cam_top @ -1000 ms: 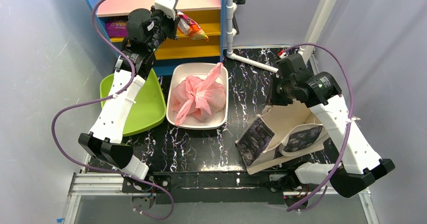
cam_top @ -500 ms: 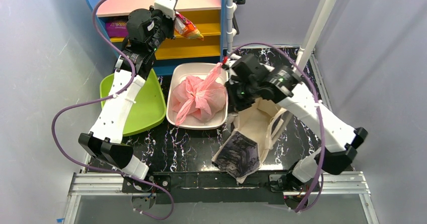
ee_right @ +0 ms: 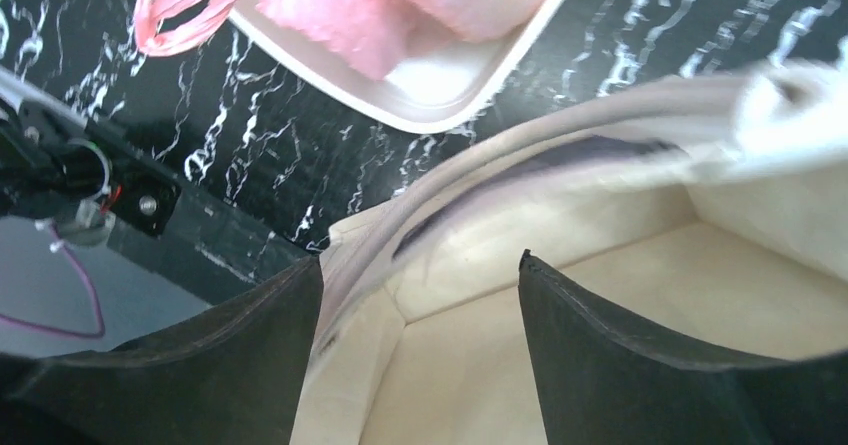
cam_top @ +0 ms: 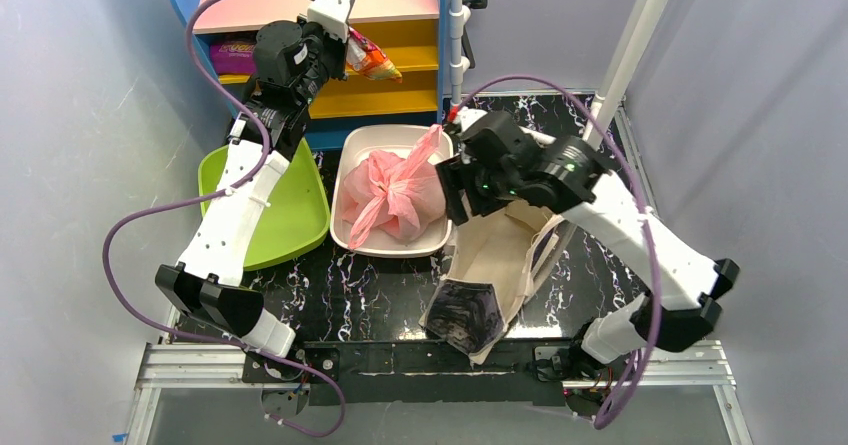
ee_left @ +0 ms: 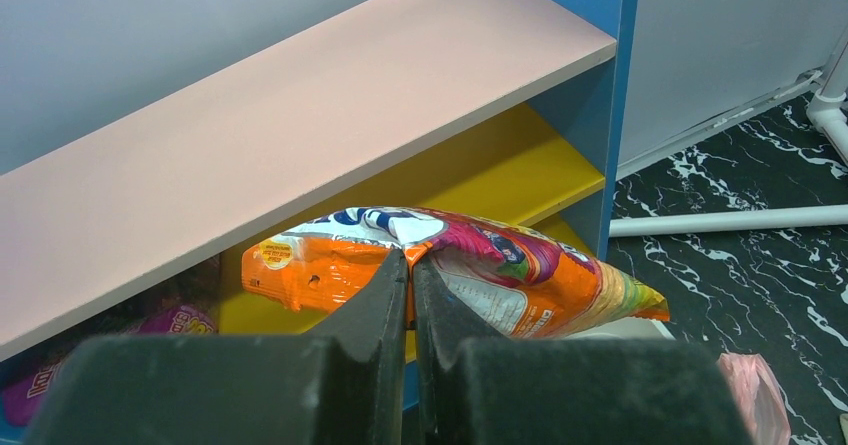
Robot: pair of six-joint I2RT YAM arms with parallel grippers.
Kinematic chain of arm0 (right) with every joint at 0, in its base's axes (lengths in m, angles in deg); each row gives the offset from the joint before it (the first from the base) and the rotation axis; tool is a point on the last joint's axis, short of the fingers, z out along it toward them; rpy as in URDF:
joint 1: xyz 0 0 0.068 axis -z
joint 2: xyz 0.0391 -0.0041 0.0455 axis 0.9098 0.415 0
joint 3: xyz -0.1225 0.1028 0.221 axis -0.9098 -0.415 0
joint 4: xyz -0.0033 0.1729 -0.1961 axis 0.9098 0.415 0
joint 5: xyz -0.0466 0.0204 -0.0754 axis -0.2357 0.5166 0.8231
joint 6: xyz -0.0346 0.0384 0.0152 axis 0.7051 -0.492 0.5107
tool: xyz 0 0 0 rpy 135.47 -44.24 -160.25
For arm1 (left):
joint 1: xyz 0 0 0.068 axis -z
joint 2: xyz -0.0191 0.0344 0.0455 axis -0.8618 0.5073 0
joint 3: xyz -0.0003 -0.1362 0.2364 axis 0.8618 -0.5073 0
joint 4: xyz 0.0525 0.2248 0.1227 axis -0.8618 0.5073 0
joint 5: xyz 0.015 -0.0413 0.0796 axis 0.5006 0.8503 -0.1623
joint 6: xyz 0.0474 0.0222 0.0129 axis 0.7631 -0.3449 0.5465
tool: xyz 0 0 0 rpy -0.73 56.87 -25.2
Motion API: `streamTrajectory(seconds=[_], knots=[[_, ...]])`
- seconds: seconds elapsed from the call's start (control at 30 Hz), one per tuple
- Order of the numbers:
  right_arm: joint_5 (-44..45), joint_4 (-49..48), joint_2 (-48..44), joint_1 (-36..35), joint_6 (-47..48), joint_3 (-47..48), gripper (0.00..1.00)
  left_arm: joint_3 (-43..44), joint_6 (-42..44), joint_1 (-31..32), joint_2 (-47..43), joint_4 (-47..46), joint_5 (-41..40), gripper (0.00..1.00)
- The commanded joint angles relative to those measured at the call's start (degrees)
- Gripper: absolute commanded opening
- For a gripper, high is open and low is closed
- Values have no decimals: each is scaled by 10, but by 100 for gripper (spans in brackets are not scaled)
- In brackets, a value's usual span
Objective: Place the food into the grocery bag and tie it
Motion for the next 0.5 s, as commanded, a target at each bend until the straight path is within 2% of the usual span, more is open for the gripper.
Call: streamTrajectory(seconds=[0.0,0.2,0.27,0.4,0.47], knots=[[125,49,-72,2,-60,27,80,9,-5,4,-29,-31,-4,0],[213,67,-156,13,-139,-34,83,11,-7,10,-30,-29,2,0],[220,22,-212,16,-152,-90,84,11,-4,15,-30,-29,1,0],[163,-84,-332,29,-170,-204,85,11,-4,21,-29,-29,3,0],[192,-100,-378,32,-200,-234,85,12,-5,23,-28,-29,5,0]])
